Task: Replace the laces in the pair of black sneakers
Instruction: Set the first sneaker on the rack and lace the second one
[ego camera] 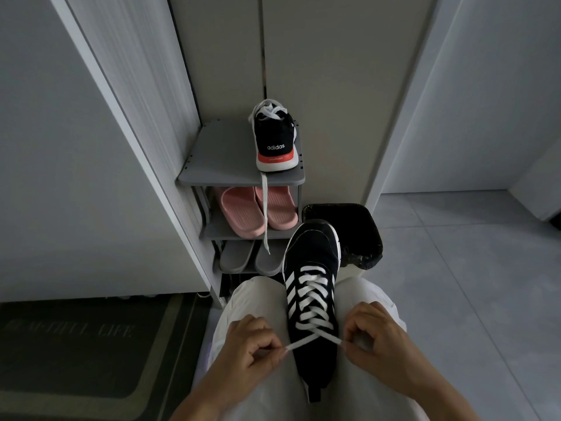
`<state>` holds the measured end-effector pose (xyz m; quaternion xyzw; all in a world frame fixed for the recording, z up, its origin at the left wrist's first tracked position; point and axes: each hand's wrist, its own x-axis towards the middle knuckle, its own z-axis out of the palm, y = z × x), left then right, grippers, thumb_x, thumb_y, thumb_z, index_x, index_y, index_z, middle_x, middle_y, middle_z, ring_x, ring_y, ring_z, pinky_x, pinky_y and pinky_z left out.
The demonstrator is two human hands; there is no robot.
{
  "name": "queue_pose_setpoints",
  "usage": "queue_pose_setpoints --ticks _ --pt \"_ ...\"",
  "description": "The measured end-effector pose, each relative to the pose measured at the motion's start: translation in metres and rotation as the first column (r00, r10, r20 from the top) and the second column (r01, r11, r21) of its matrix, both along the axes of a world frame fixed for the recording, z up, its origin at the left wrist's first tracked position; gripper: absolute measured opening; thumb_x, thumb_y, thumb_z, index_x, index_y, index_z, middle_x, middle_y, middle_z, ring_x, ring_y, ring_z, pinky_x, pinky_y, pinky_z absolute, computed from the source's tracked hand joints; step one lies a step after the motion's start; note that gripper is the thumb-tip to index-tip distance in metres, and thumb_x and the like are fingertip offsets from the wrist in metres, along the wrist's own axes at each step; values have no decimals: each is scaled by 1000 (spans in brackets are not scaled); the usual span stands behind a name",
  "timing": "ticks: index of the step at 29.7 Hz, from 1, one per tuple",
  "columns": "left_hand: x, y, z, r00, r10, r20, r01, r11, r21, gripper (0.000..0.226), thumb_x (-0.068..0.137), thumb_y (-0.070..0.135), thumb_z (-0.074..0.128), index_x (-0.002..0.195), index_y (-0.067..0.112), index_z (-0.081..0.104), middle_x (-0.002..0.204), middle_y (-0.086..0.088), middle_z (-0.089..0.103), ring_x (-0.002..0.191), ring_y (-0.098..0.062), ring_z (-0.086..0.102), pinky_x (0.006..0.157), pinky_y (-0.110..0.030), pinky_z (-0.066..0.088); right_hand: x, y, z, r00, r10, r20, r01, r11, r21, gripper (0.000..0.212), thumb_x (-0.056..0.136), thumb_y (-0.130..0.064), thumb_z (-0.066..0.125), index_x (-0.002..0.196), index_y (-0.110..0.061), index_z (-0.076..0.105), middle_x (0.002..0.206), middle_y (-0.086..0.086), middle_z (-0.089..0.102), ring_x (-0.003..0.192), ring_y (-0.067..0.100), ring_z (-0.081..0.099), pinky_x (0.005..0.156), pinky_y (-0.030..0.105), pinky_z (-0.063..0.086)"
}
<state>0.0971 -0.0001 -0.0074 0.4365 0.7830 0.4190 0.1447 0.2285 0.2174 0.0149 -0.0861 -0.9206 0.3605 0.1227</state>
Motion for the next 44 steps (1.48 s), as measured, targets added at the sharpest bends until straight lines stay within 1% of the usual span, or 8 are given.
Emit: queue_pose_setpoints --ticks 10,16,27,29,30,32,38,44 --pt "-4 7 -2 965 126 -229 -135 991 -22 21 78 55 53 86 36 49 75 22 48 78 4 43 68 -18 35 0 4 -2 999 -50 12 49 998 50 7 68 -38 55 68 -36 48 83 -22 54 83 -7 44 72 4 35" --pt "17 43 3 843 -34 -538 -67 984 -167 85 42 50 84 111 23 42 98 11 44 83 1 40 68 -12 46 -4 -2 -3 990 -140 -6 140 990 22 11 73 -39 56 68 -43 47 95 -24 55 86 -6 46 73 6 36" --pt "4 66 9 831 117 -544 -124 992 24 13 80 23 46 92 22 47 107 5 44 54 -4 58 41 -12 42 -4 -18 19 963 -239 127 214 960 182 14 90 -44 45 78 -45 51 68 -36 49 80 -6 46 65 4 31" --pt "3 66 19 821 181 -542 -147 983 107 13 79 22 45 91 20 45 108 5 44 58 -4 61 43 -14 44 -10 -29 40 912 -257 318 251 966 61 78 72 -81 38 117 -18 41 68 -41 52 91 -18 43 69 0 26" --pt "3 67 27 808 211 -550 -147 976 160 13 78 20 46 91 19 45 107 5 44 59 -5 62 44 -14 45 -12 -28 35 914 -223 338 228 973 27 48 49 -98 23 74 -62 6 77 -42 53 87 -20 45 74 0 26" --pt "6 66 45 752 280 -597 -132 951 279 14 77 16 48 91 16 46 105 4 46 65 -4 60 51 -12 46 -15 -28 43 911 -215 353 279 950 -142 106 37 -101 11 124 -45 33 113 -30 48 98 -9 48 89 11 32" --pt "4 39 80 649 397 -649 -85 885 457 5 89 14 46 89 16 51 104 2 53 71 -7 51 65 -12 38 -39 -39 52 985 117 129 -19 806 -591 89 50 -67 75 126 -42 38 123 -17 58 110 -1 57 92 17 45" --pt "-47 20 119 670 526 -523 -417 851 321 56 62 33 44 118 34 45 120 6 46 92 -10 50 72 -11 41 -103 -67 65 997 -40 -66 -2 842 -539 57 62 -49 65 117 -54 53 119 -18 62 114 -4 54 99 23 44"
